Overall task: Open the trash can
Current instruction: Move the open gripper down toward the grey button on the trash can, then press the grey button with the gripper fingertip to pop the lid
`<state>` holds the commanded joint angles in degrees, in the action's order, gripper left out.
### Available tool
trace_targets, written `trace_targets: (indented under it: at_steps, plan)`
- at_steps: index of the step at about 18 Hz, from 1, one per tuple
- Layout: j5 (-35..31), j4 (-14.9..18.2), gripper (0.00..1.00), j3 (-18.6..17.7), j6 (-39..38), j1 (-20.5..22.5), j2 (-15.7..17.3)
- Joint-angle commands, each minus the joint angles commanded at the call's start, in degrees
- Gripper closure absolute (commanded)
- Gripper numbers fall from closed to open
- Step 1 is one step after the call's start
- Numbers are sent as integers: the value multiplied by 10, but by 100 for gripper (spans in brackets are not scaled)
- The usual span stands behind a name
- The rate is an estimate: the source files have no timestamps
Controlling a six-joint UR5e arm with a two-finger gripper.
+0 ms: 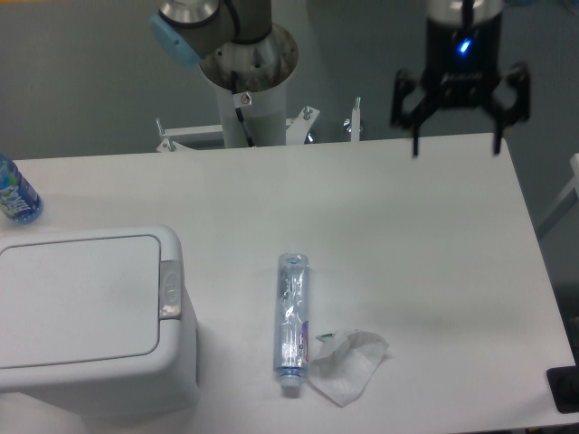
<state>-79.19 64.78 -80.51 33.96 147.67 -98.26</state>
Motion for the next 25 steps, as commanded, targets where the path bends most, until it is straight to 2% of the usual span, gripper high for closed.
trace_targets:
  at_steps: [4,6,15,17,21,25]
  plan:
    - [14,-30,0,-1,-141,-54,-18]
    - [13,-33,0,-1,-181,-82,-27]
    - [27,-34,0,-4,-245,-170,-51]
    - [30,-35,0,-2,-264,-173,-55]
    - [30,-62,0,-9,-272,-187,-58]
    - [30,-63,0,-8,-270,-192,-66]
